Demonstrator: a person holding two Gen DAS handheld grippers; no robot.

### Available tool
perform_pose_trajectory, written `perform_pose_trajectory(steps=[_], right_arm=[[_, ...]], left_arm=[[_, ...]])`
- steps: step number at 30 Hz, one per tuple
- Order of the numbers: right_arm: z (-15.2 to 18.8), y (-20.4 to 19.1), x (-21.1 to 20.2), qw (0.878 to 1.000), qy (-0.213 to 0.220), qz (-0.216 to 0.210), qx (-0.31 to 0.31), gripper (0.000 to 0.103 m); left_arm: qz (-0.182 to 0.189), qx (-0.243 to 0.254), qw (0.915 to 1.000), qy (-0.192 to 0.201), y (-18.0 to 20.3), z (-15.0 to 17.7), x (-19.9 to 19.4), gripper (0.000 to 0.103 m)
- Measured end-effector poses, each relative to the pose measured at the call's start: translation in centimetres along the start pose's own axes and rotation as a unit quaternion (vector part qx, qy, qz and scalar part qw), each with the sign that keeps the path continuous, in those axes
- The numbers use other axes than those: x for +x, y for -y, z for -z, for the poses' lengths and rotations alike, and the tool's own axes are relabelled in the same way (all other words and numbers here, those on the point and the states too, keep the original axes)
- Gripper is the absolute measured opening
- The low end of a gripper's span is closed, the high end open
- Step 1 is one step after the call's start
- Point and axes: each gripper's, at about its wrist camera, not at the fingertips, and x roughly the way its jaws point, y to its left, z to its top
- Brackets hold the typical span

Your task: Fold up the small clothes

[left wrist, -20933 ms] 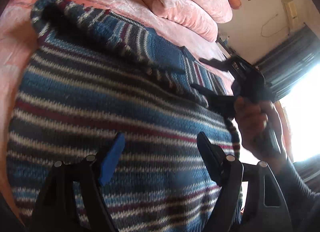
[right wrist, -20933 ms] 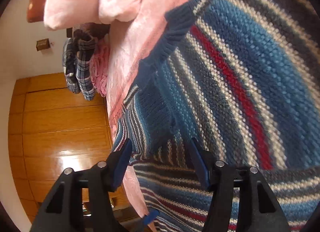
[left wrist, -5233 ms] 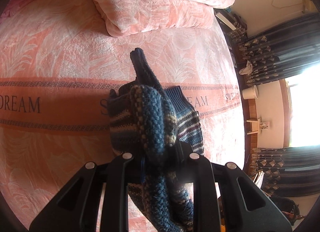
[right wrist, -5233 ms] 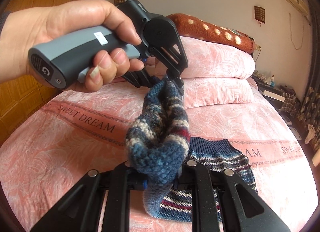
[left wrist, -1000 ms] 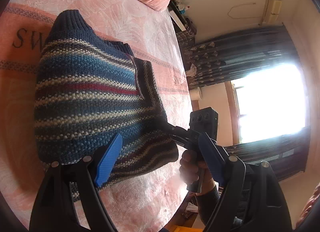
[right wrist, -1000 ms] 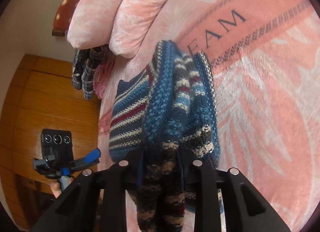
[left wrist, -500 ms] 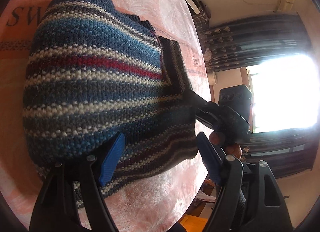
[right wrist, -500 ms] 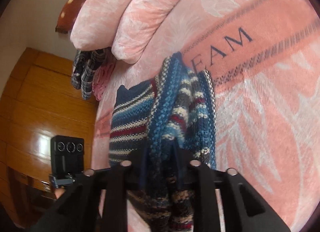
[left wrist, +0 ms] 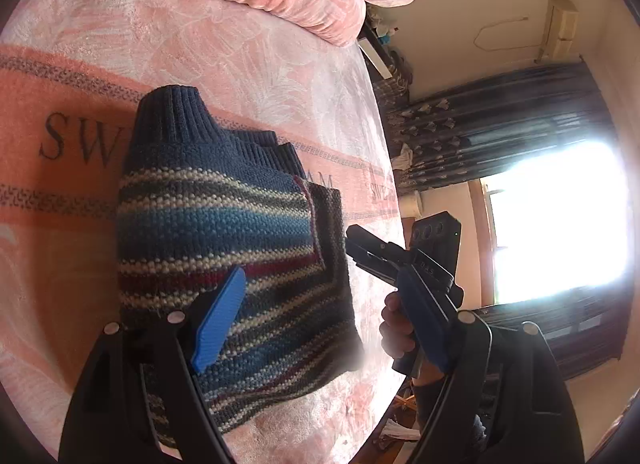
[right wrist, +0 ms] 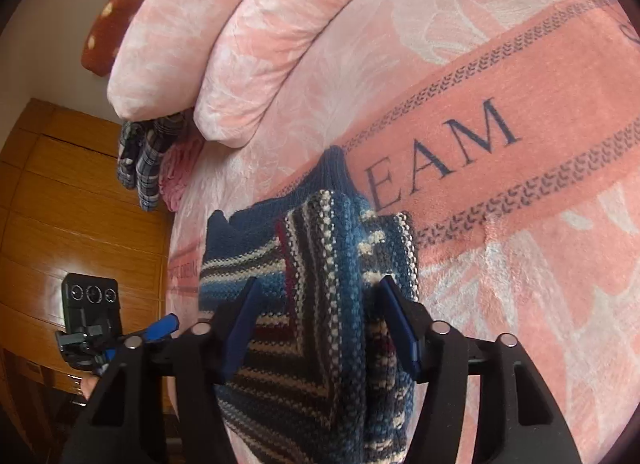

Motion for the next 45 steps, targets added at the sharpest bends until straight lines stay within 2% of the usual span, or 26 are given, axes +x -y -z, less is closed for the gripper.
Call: perform_pose_trajectory(steps=[2, 4, 5, 7, 8, 11, 13, 14, 15, 16, 17, 18, 21, 23, 24, 26, 28, 29, 32, 35, 37, 38, 39, 40, 42, 45], right_arm=[[-0.1, -0.8, -0.6, 0.998, 0.042, 0.032, -0.038, 0.009], [0.2, 1.5, -0.3, 0.998, 0.049, 0.047, 0.008, 0.009], [0.6, 2.7, 0.5, 0.998, 0.036, 0.043, 0.026, 0.012], [1.1, 3.3, 0.6, 0.999, 0.029, 0.015, 0.034, 0.026], [1.2, 3.3, 0.1, 0.999, 0.029, -0.003, 0.036, 0.037], [1.7, 2.4, -2.4, 0.999, 0.042, -0.003, 0.021, 0.04], [2.6, 1.4, -3.3, 0.999, 0.035, -0.013, -0.001, 0.04], [3.1, 0.8, -3.0, 1.0, 0.023, -0.012, -0.017, 0.039], [3.5, 0.4, -2.2, 0.999, 0.009, 0.006, -0.036, 0.031], [3.8, 0.5, -1.2, 0.997, -0.001, 0.06, -0.052, 0.028], [4.0, 1.1, -0.1, 0.994, -0.011, 0.096, -0.054, 0.04], [4.0, 1.7, -0.1, 0.995, -0.009, 0.093, -0.042, 0.042], [4.9, -0.1, -3.3, 0.994, 0.033, 0.09, -0.058, 0.031], [6.7, -2.4, -5.6, 0.992, 0.049, 0.064, -0.092, 0.029], [7.7, -3.3, -6.0, 0.993, 0.039, 0.043, -0.106, 0.028], [9.5, -4.2, -5.2, 0.991, 0.002, 0.035, -0.131, 0.027], [10.3, -3.4, -3.1, 0.988, -0.023, 0.073, -0.136, 0.021], [10.3, -2.7, -2.3, 0.985, -0.02, 0.1, -0.142, 0.005], [9.8, -1.6, -3.2, 0.992, -0.018, 0.074, -0.104, 0.006], [9.6, -1.6, -6.7, 0.997, 0.0, 0.014, -0.077, 0.018], [9.3, -0.4, -8.0, 0.998, -0.002, -0.013, -0.054, 0.025], [8.8, 0.5, -8.2, 0.999, -0.006, -0.025, -0.031, 0.046], [8.1, 1.5, -8.3, 0.999, -0.01, -0.028, -0.011, 0.076], [7.5, 2.5, -8.2, 0.999, -0.012, -0.033, 0.007, 0.086], [5.9, 4.4, -7.5, 0.997, -0.026, -0.062, 0.044, 0.088], [3.8, 5.3, -4.8, 0.99, -0.069, -0.107, 0.066, 0.088]], left_arm=[[-0.023, 0.007, 0.9996, -0.016, -0.1, -0.5, 1.1, 0.078], [-0.047, 0.006, 0.9984, -0.032, -1.2, -1.1, 1.7, 0.079], [-0.048, 0.002, 0.9981, -0.038, -1.6, -1.3, 2.2, 0.079], [-0.052, -0.004, 0.9981, -0.035, -1.7, -1.8, 2.0, 0.079], [-0.043, -0.005, 0.9986, -0.029, -1.3, -2.0, 1.6, 0.079], [-0.025, 0.026, 0.9993, -0.001, 0.5, -2.7, -0.1, 0.079], [-0.02, 0.036, 0.9991, -0.003, 0.8, -3.0, -0.2, 0.079], [-0.031, 0.034, 0.9989, -0.009, 0.5, -3.2, 0.3, 0.079], [-0.047, 0.028, 0.9982, -0.023, -0.1, -3.3, 1.3, 0.079], [-0.067, 0.018, 0.9968, -0.041, -0.9, -3.2, 2.6, 0.079], [-0.081, 0.012, 0.9955, -0.048, -1.8, -3.0, 3.5, 0.078], [-0.086, 0.012, 0.9954, -0.041, -2.0, -2.8, 3.7, 0.077], [-0.093, 0.013, 0.9955, -0.012, -0.4, -2.3, 1.9, 0.078], [-0.055, 0.055, 0.997, 0.001, 1.8, -0.7, -0.1, 0.08], [-0.046, 0.075, 0.9961, -0.004, 2.5, 0.4, -0.8, 0.08], [-0.049, 0.083, 0.995, -0.028, 2.1, 2.6, -0.8, 0.08], [-0.087, 0.064, 0.9929, -0.049, 0.3, 3.9, 0.7, 0.079], [-0.092, 0.06, 0.9926, -0.052, -0.5, 4.3, 1.3, 0.079], [-0.093, 0.062, 0.9929, -0.04, -0.2, 4.4, 1.0, 0.079], [-0.056, 0.054, 0.9969, -0.007, 0.9, 4.8, -2.4, 0.088], [-0.057, 0.063, 0.9963, 0.012, 0.6, 5.9, -4.7, 0.092], [-0.076, 0.064, 0.995, 0.014, -0.1, 6.4, -5.4, 0.092], [-0.098, 0.061, 0.9933, 0.008, -1.3, 6.9, -5.8, 0.092], [-0.111, 0.052, 0.9925, 0.0, -2.6, 7.3, -6.1, 0.092], [-0.107, 0.015, 0.994, -0.016, -5.7, 8.2, -6.4, 0.092], [-0.062, -0.027, 0.9973, -0.03, -9.2, 8.8, -6.1, 0.092]])
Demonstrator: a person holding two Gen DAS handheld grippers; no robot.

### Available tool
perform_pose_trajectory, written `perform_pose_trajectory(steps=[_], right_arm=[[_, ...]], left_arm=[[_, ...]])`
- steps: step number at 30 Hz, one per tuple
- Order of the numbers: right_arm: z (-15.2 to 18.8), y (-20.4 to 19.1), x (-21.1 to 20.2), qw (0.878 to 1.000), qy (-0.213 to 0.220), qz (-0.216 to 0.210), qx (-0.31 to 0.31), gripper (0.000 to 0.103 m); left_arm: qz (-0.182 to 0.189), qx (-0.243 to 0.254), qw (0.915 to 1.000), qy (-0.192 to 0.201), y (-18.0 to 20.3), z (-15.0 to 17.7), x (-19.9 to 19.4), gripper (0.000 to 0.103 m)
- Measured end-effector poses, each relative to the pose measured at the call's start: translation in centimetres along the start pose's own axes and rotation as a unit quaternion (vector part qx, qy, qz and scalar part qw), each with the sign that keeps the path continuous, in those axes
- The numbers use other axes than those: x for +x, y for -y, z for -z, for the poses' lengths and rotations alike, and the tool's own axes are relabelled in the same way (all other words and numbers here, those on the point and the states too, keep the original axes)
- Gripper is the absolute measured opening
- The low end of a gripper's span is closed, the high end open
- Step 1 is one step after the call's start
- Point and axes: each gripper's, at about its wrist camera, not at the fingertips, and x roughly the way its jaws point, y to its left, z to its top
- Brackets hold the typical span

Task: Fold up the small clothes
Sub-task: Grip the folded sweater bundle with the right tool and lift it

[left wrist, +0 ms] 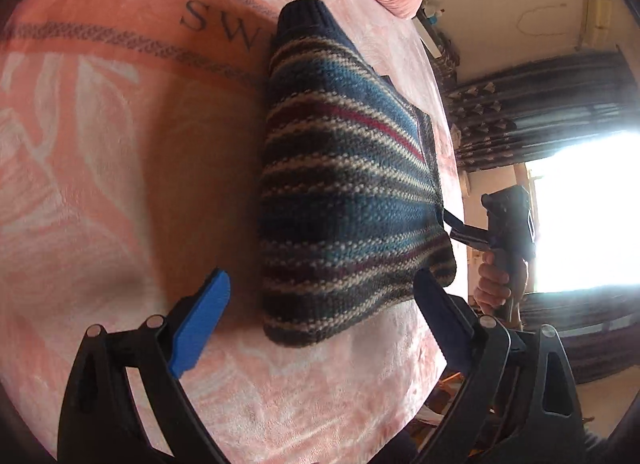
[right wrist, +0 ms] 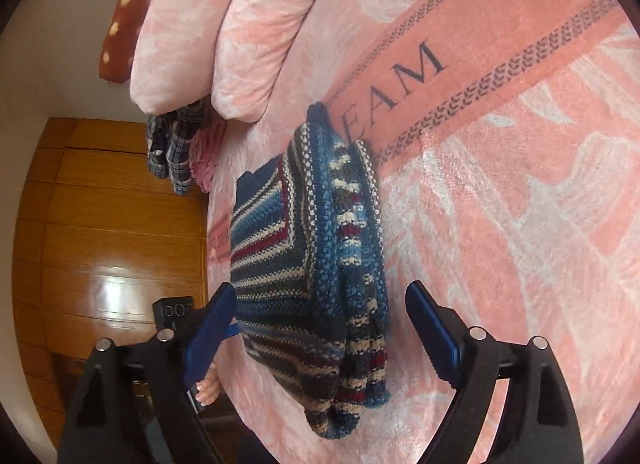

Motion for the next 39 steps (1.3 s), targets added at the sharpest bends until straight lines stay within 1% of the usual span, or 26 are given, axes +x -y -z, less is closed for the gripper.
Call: perform_pose_trajectory(steps=[2, 5, 8, 9, 14, 18, 22, 26, 28, 31, 32, 34, 35, 36, 37, 39], right_arm=[[-1.3, 0.4, 1.6, 1.0, -0.027, -0.009, 0.009, 0.088], [-2.8, 0.6, 3.8, 0.998, -0.063, -0.003, 0.003, 0.087], [-3.9, 0.9, 5.4, 0.997, -0.083, 0.007, 0.003, 0.088], [-4.1, 1.0, 5.9, 0.996, -0.089, 0.004, 0.004, 0.088], [-5.3, 0.9, 7.6, 0.995, -0.102, -0.01, 0.001, 0.088], [-6.1, 0.7, 8.9, 0.994, -0.106, -0.027, 0.002, 0.093], [-6.8, 0.0, 10.0, 0.992, -0.117, -0.043, -0.007, 0.095], [-7.4, -0.4, 11.3, 0.989, -0.125, -0.076, -0.007, 0.095], [-7.7, -0.4, 11.6, 0.988, -0.128, -0.091, -0.005, 0.095], [-8.1, -0.8, 12.1, 0.986, -0.134, -0.097, -0.009, 0.094], [-8.2, -0.9, 12.4, 0.986, -0.135, -0.094, -0.011, 0.093], [-8.3, -1.3, 12.9, 0.988, -0.132, -0.084, -0.015, 0.087], [-8.3, -1.1, 12.9, 0.989, -0.13, -0.074, -0.017, 0.075], [-8.2, -0.9, 12.9, 0.99, -0.127, -0.061, -0.018, 0.055], [-8.1, -0.5, 13.0, 0.99, -0.127, -0.057, -0.017, 0.049], [-7.9, -0.2, 12.8, 0.991, -0.117, -0.061, -0.016, 0.044]], left_arm=[[0.022, -0.016, 0.9996, 0.006, -1.5, 0.0, 0.1, 0.092], [0.063, -0.038, 0.9972, 0.012, -3.2, 0.1, 0.3, 0.092], [0.089, -0.042, 0.9952, 0.008, -4.0, 0.2, 0.6, 0.092], [0.094, -0.042, 0.9947, 0.004, -4.3, 0.1, 0.9, 0.092], [0.108, -0.025, 0.9937, -0.012, -4.3, -0.5, 1.7, 0.092], [0.117, -0.016, 0.9925, -0.03, -3.8, -0.8, 3.0, 0.092], [0.141, -0.013, 0.9889, -0.045, -3.0, -1.5, 4.5, 0.092], [0.146, -0.008, 0.9878, -0.052, -2.8, -1.4, 5.1, 0.092], [0.149, -0.006, 0.9872, -0.057, -3.0, -1.1, 4.8, 0.092], [0.148, -0.009, 0.9868, -0.064, -2.9, -1.1, 4.9, 0.092], [0.145, -0.011, 0.9872, -0.065, -2.7, -1.3, 5.2, 0.092], [0.13, -0.013, 0.9892, -0.067, -2.0, -1.3, 6.0, 0.092], [0.12, -0.013, 0.9905, -0.067, -1.4, -1.2, 6.4, 0.092], [0.105, -0.015, 0.992, -0.067, -1.2, -1.2, 6.5, 0.085], [0.096, -0.017, 0.9929, -0.068, -1.1, -1.2, 6.7, 0.071], [0.095, -0.035, 0.9919, -0.077, -1.5, -1.0, 7.2, 0.056]])
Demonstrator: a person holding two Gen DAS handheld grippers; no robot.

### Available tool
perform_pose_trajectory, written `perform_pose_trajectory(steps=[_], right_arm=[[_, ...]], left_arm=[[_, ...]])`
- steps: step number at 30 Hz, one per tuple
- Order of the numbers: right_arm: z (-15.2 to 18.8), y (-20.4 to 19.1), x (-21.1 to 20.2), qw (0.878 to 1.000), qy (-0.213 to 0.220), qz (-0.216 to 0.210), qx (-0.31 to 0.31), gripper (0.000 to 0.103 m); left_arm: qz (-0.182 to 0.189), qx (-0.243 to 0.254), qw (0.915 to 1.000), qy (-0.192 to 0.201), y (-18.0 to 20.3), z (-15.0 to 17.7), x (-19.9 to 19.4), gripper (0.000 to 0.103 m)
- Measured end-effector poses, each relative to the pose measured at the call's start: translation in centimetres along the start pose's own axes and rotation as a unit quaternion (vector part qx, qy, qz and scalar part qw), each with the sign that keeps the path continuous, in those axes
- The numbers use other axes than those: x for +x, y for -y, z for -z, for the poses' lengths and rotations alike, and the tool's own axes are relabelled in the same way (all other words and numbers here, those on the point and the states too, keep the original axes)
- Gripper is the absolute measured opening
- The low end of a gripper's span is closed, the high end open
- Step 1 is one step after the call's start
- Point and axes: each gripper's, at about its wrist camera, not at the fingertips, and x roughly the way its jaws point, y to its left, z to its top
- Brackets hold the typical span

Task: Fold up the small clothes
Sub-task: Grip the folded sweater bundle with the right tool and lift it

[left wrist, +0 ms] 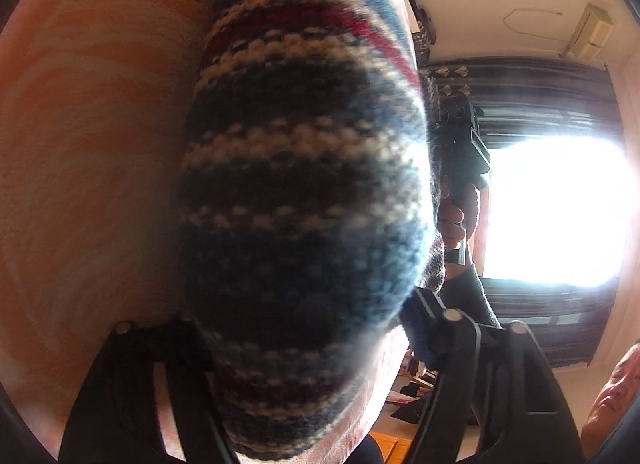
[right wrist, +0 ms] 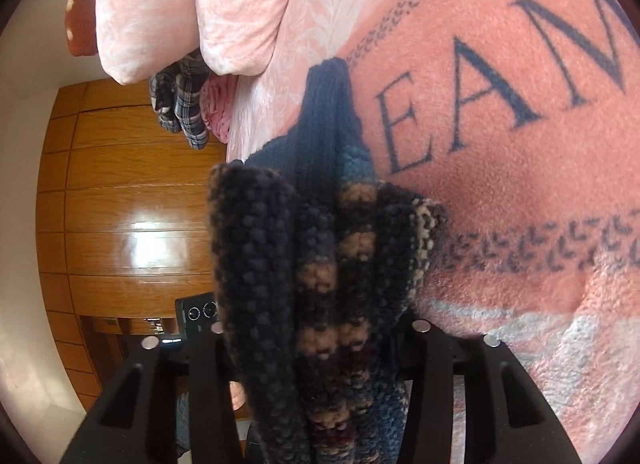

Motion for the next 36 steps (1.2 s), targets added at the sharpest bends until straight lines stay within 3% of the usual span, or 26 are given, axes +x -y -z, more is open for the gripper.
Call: perform_pose_trajectory(steps=[7, 14, 25, 36], right_arm=[[0.7, -0.7, -0.3, 0.999, 0.024, 0.03, -0.003, 0.04], [1.6, -2.4, -0.7, 0.997, 0.049, 0.06, -0.009, 0.038], [3.2, -6.9, -1.7, 0.996, 0.053, 0.064, -0.04, 0.038], [5.7, -12.8, 3.0, 0.996, 0.028, 0.047, -0.066, 0.038]], left_arm=[[-0.009, -0.014, 0.9998, 0.005, 0.1, 0.6, -0.4, 0.041], [-0.021, -0.004, 0.9997, 0.012, 2.3, 1.5, -2.5, 0.034], [-0.02, 0.014, 0.999, 0.038, 4.3, 4.5, -6.2, 0.032], [-0.026, 0.011, 0.9967, 0.076, 3.7, 9.3, -10.0, 0.032]])
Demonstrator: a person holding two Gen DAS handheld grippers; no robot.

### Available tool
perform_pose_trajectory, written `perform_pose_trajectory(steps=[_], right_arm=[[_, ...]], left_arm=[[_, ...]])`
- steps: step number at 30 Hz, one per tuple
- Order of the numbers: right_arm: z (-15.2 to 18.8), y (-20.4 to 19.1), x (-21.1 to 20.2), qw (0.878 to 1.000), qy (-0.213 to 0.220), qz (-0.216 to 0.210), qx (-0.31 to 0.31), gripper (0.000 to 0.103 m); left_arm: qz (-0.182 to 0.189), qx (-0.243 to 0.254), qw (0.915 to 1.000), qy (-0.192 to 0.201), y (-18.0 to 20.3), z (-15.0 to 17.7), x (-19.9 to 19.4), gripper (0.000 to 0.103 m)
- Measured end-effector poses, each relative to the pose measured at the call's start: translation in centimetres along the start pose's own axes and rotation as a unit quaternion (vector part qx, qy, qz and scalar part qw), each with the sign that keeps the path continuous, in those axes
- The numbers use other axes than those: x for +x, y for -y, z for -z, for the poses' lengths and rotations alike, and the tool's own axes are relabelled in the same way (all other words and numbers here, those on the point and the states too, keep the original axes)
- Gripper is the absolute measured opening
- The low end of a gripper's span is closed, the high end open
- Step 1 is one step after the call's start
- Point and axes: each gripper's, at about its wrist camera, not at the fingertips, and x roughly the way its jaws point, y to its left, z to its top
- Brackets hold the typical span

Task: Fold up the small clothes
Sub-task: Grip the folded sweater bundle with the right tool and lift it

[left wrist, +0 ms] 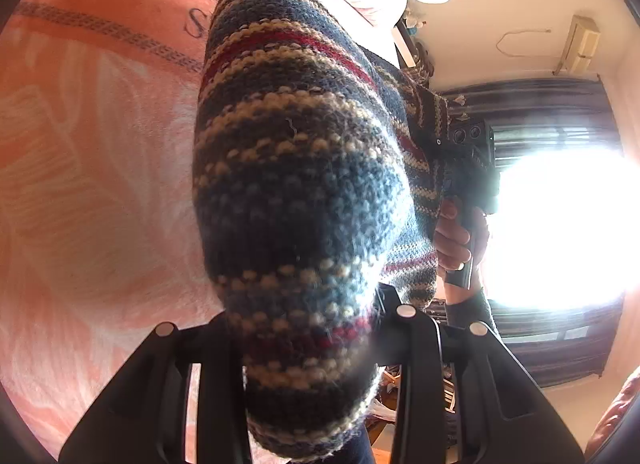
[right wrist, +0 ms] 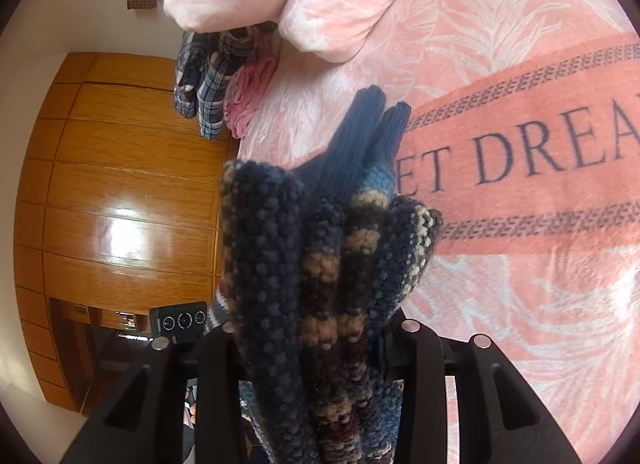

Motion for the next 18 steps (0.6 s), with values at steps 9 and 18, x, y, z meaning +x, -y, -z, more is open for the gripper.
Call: perform_pose_trajectory(steps=[9, 18], right_arm=[[3.0, -3.9, 7.1, 0.999, -0.04, -0.018, -0.006, 0.038], [6.4, -4.1, 15.4, 0.995, -0.091, -0.021, 0.016, 0.038]], left_arm=[[-0.011, -0.03, 0.9991, 0.027, -1.9, 5.5, -3.6, 0.032], [-0.021, -0.069, 0.9971, 0.026, -6.4, 10.3, -5.1, 0.032]])
